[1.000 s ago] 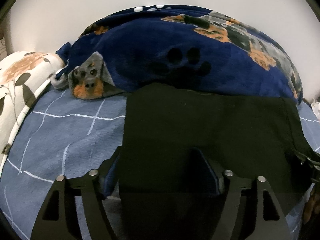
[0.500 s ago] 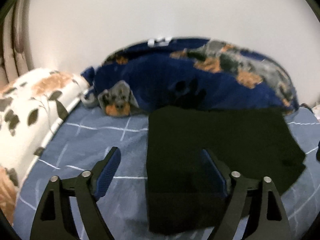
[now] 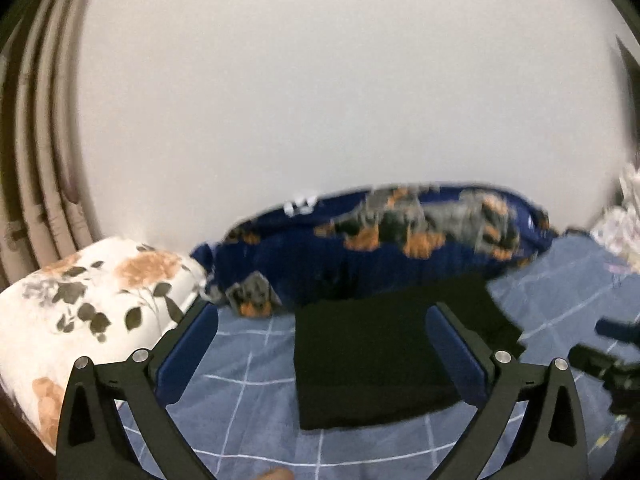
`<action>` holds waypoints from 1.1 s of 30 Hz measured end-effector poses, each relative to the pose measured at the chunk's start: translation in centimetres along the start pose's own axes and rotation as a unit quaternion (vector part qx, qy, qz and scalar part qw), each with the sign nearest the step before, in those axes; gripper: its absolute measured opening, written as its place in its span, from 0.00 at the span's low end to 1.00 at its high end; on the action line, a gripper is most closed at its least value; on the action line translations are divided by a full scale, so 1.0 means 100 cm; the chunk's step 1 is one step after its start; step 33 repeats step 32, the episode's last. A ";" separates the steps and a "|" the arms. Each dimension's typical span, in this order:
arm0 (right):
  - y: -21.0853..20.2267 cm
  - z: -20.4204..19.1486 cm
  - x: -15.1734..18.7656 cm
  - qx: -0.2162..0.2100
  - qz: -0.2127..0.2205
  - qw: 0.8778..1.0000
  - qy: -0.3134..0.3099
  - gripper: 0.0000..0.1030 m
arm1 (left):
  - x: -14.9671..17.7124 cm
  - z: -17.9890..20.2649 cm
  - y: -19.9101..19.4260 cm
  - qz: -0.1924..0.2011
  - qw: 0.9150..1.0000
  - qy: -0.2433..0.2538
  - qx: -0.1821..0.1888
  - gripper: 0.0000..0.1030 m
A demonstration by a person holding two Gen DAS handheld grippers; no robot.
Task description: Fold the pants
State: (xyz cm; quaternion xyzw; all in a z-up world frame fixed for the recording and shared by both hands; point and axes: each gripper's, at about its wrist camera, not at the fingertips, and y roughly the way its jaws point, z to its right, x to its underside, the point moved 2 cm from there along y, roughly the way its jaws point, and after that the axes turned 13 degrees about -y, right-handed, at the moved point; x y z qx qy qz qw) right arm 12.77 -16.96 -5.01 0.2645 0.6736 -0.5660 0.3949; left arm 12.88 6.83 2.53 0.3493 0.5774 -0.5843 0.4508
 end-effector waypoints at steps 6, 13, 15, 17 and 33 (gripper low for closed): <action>-0.023 0.003 -0.003 0.001 0.018 1.000 0.002 0.84 | -0.022 0.004 -0.027 -0.005 0.999 -0.032 0.040 1.00; -0.033 0.001 -0.004 0.002 0.024 1.000 0.000 0.85 | -0.029 0.011 -0.036 -0.008 0.998 -0.034 0.048 1.00; -0.034 -0.001 -0.005 0.000 0.024 1.000 -0.004 0.85 | -0.028 0.011 -0.036 -0.015 0.998 -0.037 0.051 1.00; -0.033 -0.001 -0.005 -0.001 0.021 1.000 -0.005 0.85 | -0.025 0.012 -0.034 -0.023 0.998 -0.039 0.054 1.00; -0.028 -0.003 -0.002 -0.008 0.014 1.000 -0.005 0.87 | 0.003 0.013 -0.010 -0.078 0.995 -0.048 0.043 1.00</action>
